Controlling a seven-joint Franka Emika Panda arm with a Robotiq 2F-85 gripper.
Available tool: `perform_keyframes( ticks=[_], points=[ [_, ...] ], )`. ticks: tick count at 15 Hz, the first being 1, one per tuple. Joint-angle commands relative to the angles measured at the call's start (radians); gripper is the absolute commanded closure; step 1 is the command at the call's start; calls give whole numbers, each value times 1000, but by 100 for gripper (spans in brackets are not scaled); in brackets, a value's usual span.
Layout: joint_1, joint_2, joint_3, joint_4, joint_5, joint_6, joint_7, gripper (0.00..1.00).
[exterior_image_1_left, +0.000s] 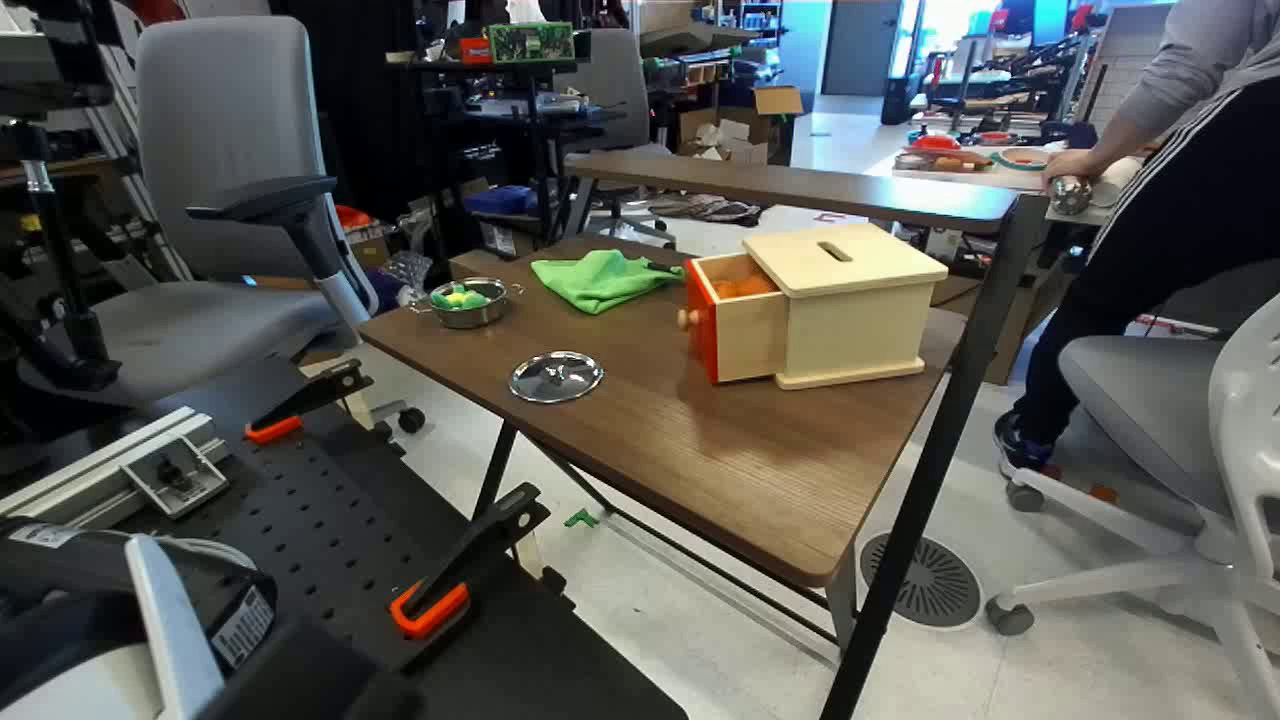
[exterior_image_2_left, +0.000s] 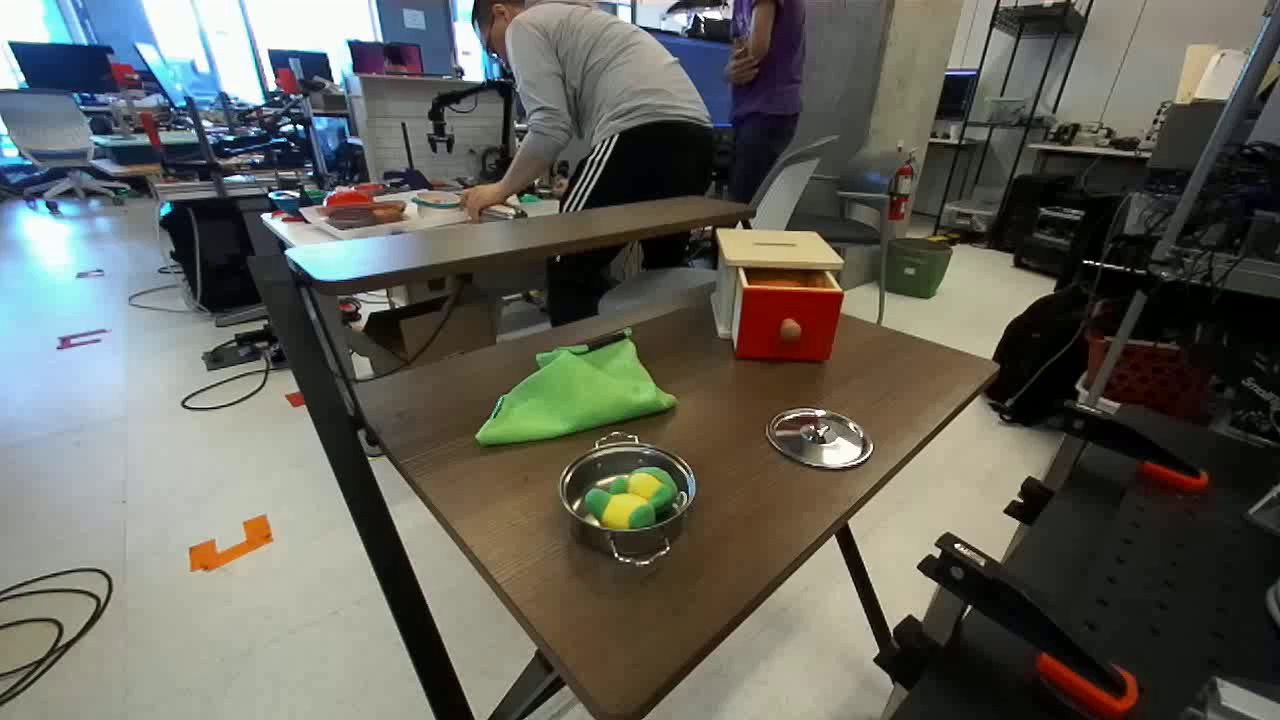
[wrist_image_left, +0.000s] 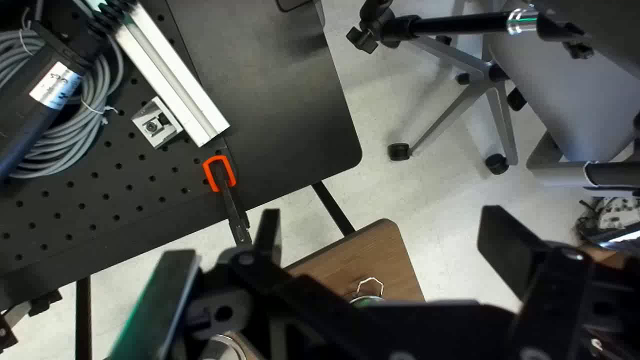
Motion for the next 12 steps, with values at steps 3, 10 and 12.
perform_keyframes(
  ticks=[3,10,12],
  points=[
    [-7,-1,6,2,3,-4,-3,0],
    [-14,-7,18,-9,15,50,20,0],
    [-18,4,25,-4,38,136,45,0]
  ],
)
